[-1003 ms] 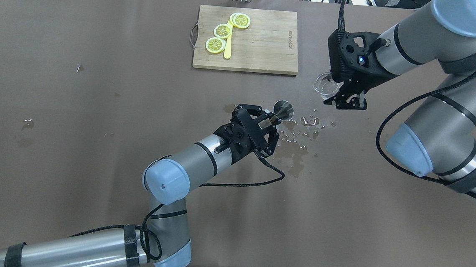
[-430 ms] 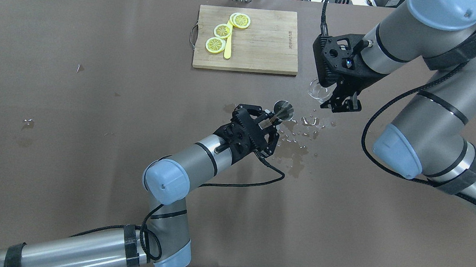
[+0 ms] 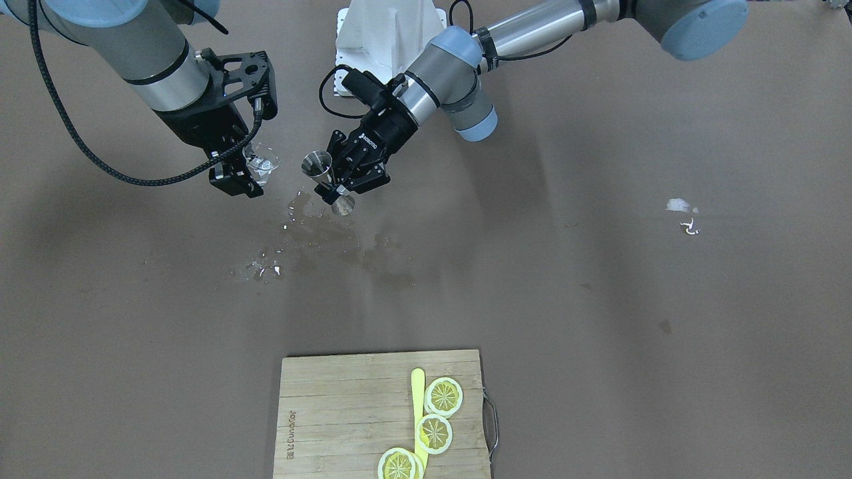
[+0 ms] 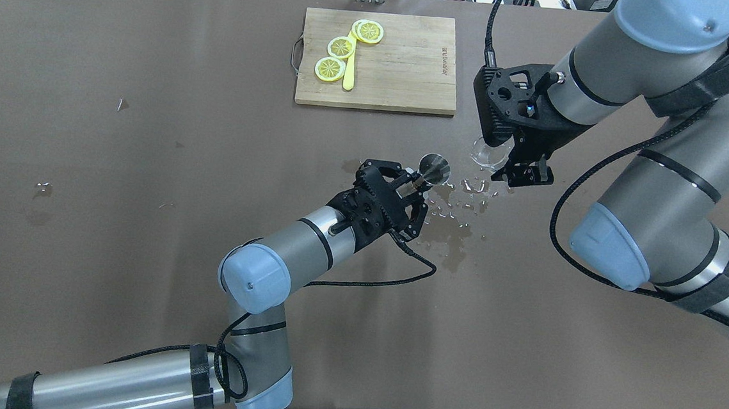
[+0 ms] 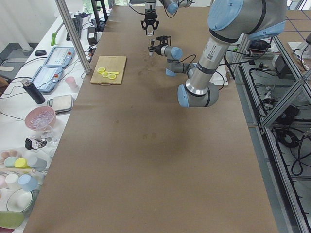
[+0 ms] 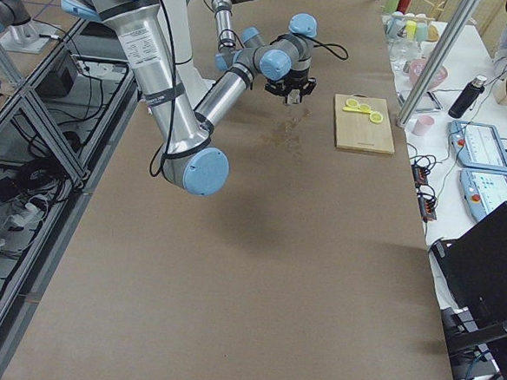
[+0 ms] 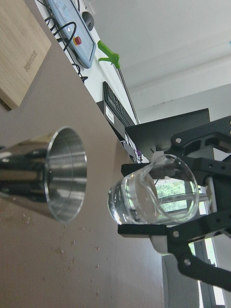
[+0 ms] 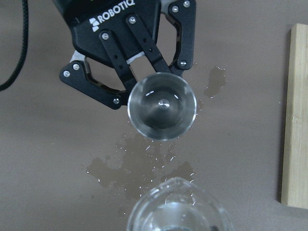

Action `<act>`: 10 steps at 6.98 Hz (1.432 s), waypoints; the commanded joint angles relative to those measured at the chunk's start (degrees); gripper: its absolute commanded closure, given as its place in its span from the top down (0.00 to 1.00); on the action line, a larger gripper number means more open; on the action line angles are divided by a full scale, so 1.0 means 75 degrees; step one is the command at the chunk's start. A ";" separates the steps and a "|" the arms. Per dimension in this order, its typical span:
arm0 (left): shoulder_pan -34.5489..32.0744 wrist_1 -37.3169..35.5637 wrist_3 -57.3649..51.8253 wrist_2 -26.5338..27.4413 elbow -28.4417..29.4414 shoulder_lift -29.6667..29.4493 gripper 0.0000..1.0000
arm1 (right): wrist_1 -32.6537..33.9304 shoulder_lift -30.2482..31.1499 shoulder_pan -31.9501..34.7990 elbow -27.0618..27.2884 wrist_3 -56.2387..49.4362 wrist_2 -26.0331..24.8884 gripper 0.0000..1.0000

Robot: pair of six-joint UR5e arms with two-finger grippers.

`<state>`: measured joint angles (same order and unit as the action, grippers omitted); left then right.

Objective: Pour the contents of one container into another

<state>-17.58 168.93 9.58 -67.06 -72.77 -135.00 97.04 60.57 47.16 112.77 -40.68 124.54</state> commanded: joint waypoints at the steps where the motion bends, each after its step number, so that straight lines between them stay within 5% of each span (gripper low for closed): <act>1: 0.0000 0.0000 0.0000 0.0000 0.0000 0.0000 0.00 | 0.0430 -0.0247 -0.0030 0.0000 0.0045 0.0000 0.00; 10: 0.0000 0.0000 0.0000 0.0000 -0.0024 0.0012 0.00 | 0.1732 -0.0834 -0.0241 -0.0047 0.0174 -0.0117 0.00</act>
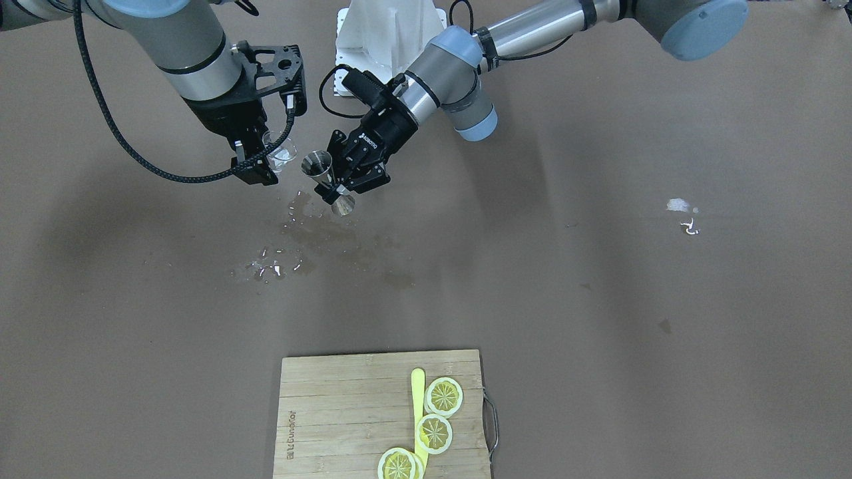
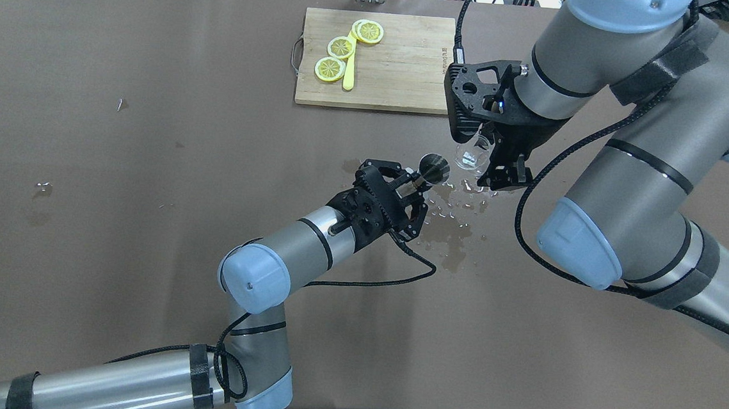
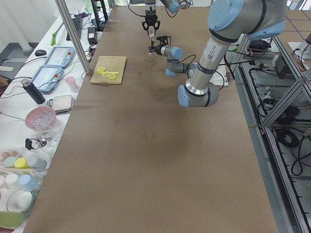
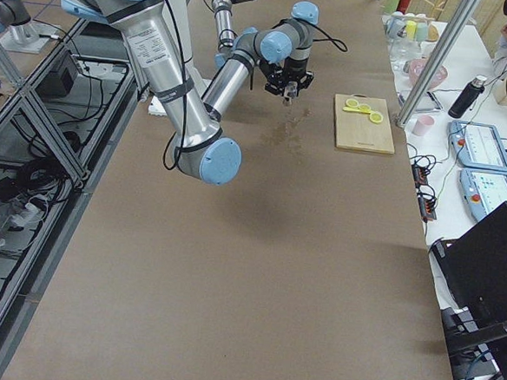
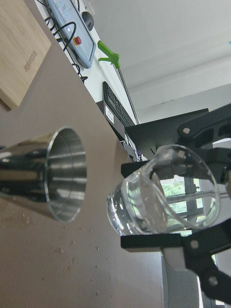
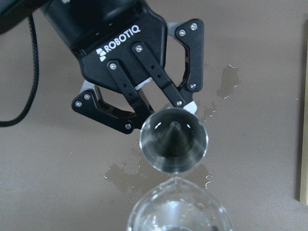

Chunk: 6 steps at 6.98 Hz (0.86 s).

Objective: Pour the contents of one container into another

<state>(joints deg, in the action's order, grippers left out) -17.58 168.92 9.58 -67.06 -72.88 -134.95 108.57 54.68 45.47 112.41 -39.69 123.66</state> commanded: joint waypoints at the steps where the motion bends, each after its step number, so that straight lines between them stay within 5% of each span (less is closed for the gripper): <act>1: 0.0000 0.0012 0.0000 0.0000 -0.0010 0.0005 0.00 | 0.0462 -0.0141 -0.0016 0.0000 0.0054 0.0000 0.00; 6: 0.0000 0.0000 0.0000 0.0000 -0.0021 0.0016 0.00 | 0.1308 -0.0563 -0.0063 -0.0023 0.0043 -0.0386 0.00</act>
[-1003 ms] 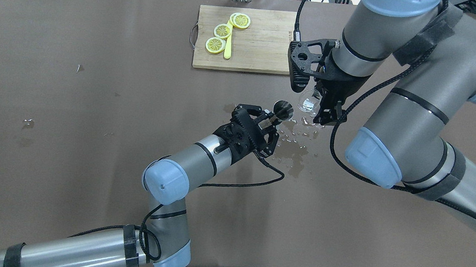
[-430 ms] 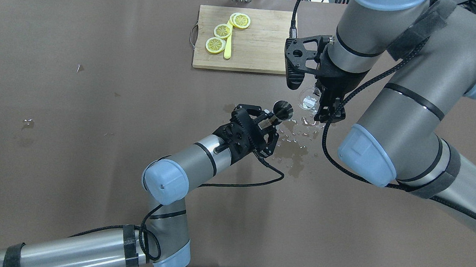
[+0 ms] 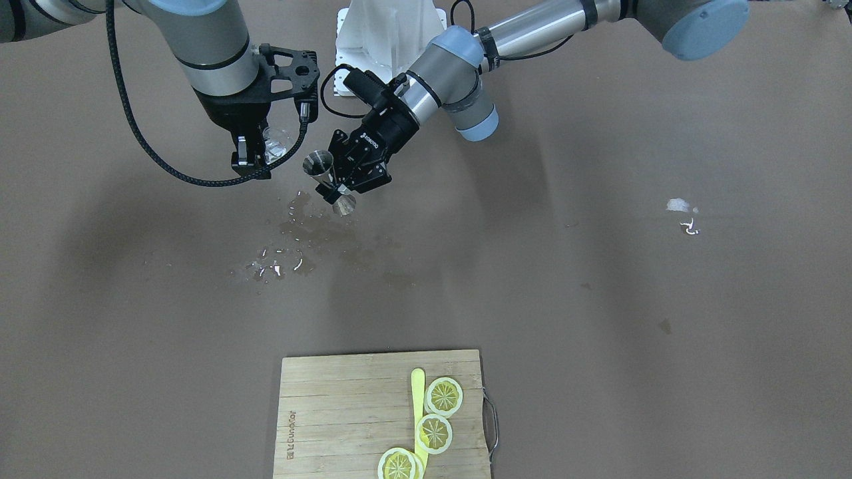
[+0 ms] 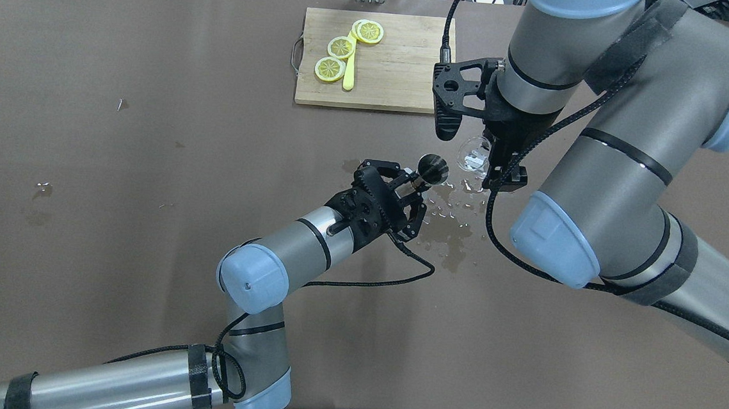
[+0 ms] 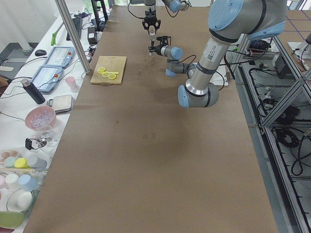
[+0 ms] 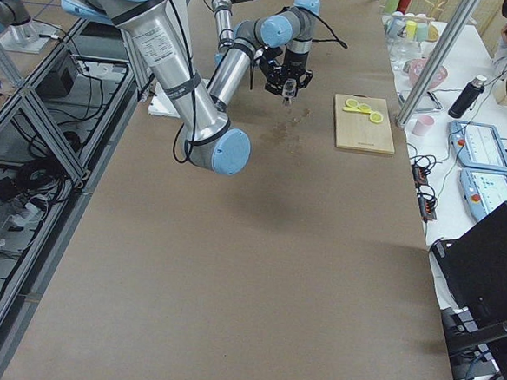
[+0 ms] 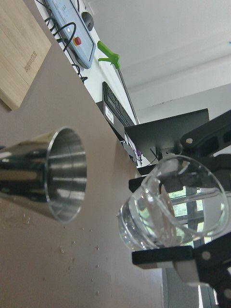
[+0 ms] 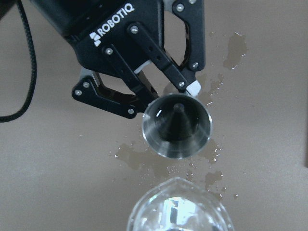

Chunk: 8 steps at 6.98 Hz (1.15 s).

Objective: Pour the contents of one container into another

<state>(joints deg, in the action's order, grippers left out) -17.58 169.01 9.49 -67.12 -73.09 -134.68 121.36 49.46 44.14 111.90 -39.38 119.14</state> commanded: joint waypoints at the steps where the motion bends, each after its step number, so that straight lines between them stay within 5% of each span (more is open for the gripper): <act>1: 0.0000 0.0000 0.0000 0.0007 -0.0016 0.0004 0.00 | 0.0248 -0.0137 -0.0073 -0.0013 0.0000 -0.0228 0.00; 8: 0.0000 0.0000 0.0000 -0.0004 -0.0063 0.0039 0.00 | 0.0494 -0.0711 -0.0108 -0.0822 0.0012 -0.0462 0.00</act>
<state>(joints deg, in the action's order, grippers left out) -17.62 169.01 9.49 -67.15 -73.50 -134.42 124.47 44.63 43.41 106.01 -39.29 116.36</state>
